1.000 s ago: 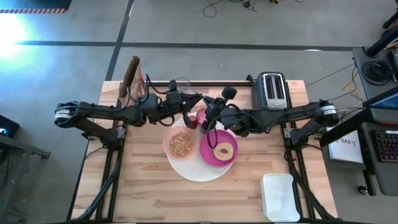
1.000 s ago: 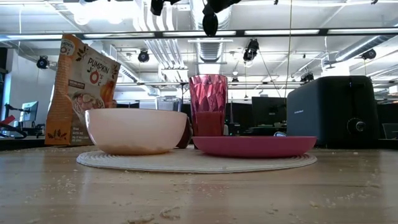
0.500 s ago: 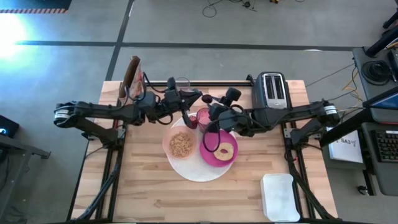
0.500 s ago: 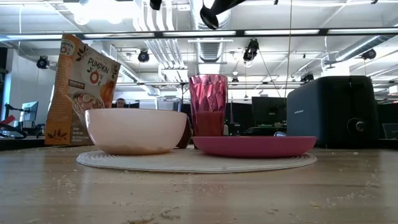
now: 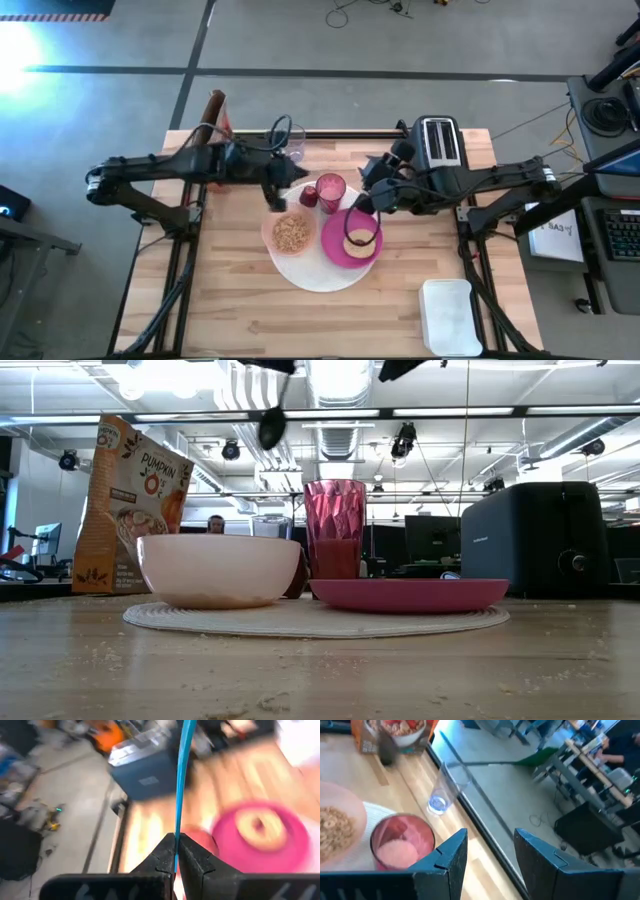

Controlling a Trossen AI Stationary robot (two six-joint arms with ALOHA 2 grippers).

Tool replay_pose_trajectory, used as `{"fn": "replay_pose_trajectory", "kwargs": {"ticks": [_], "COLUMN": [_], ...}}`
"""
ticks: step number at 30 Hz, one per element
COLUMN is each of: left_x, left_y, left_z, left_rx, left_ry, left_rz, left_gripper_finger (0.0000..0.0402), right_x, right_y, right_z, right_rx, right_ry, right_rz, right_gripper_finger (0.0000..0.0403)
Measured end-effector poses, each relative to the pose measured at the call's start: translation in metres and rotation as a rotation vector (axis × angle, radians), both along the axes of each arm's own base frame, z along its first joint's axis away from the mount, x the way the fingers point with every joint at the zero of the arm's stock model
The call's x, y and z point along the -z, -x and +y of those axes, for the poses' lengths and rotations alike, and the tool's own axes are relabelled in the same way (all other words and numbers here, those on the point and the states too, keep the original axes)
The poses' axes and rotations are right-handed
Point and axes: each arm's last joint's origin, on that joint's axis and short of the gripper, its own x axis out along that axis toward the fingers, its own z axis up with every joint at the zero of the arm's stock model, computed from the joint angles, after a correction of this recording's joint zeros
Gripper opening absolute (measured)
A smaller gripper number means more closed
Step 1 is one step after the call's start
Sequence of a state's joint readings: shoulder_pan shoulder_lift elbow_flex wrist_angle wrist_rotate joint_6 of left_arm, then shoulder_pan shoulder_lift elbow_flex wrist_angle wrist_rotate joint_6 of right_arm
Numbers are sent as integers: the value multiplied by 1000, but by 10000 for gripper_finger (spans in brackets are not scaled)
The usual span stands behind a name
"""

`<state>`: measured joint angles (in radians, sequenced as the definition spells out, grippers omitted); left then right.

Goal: Arrange a breakfast setting
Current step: Put the blue spoon beside the orange bowl

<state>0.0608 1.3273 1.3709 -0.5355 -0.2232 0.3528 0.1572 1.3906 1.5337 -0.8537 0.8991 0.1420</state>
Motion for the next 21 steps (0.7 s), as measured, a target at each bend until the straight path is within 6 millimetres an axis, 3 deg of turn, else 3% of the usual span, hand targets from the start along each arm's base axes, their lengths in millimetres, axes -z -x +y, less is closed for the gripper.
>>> {"fn": "replay_pose_trajectory", "kwargs": {"ticks": [8, 21], "left_x": [-5, 33], "left_y": [28, 63], "left_z": [-12, -18], "left_rx": [416, 561], "left_ry": [5, 98], "left_rz": [320, 820], "left_gripper_finger": [0, 0], "right_x": [1, 1], "right_y": [15, 29], "right_z": [-2, -4], "right_rx": [21, 44], "right_ry": [-31, -40], "right_rz": [65, 116], "right_gripper_finger": [152, 152]}}
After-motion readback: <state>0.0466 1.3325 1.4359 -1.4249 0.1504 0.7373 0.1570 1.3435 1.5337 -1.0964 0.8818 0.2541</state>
